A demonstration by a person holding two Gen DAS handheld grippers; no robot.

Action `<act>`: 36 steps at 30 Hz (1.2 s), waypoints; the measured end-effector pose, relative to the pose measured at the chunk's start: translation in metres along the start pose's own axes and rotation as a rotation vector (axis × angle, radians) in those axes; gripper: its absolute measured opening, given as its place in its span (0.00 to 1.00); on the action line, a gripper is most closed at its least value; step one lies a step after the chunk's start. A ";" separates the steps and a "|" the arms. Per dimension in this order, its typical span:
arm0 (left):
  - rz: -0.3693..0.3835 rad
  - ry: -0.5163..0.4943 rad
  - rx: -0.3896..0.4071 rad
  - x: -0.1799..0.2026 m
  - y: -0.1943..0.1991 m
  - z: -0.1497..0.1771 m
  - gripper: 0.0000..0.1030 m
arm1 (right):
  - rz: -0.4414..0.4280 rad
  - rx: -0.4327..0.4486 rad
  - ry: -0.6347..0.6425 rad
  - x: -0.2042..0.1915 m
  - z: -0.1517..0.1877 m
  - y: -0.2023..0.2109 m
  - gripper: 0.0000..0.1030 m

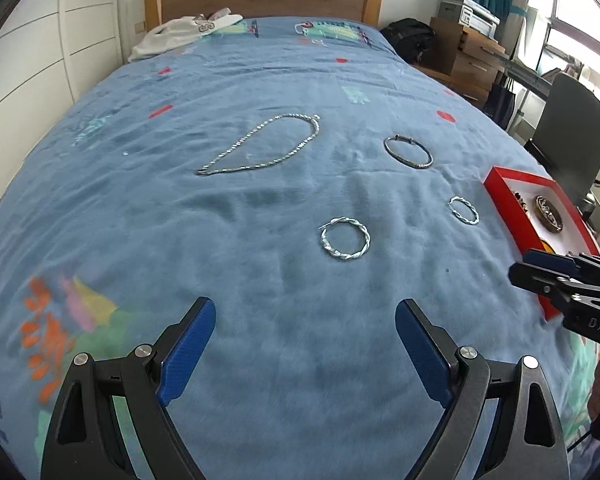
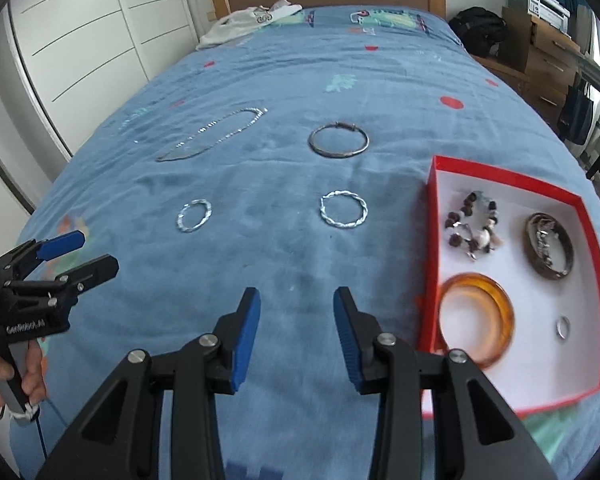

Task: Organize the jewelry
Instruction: 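Move both tools back toward the twisted silver hoop earrings, then grasp the twisted silver hoop with the left tool while the right tool grasps the small hoop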

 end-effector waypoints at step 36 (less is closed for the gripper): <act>0.053 0.014 -0.045 0.019 -0.082 -0.031 0.82 | -0.022 0.015 -0.119 0.040 -0.049 -0.083 0.36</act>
Point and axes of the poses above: each gripper's, at about its wrist camera, not at the fingertips, and y roughly against the way its jaws point, x to its right, z to its underside, the point moved 1 cm from there along -y, roughly the way its jaws point, and after that the axes turned 10 degrees about y, right-handed, at the moved point
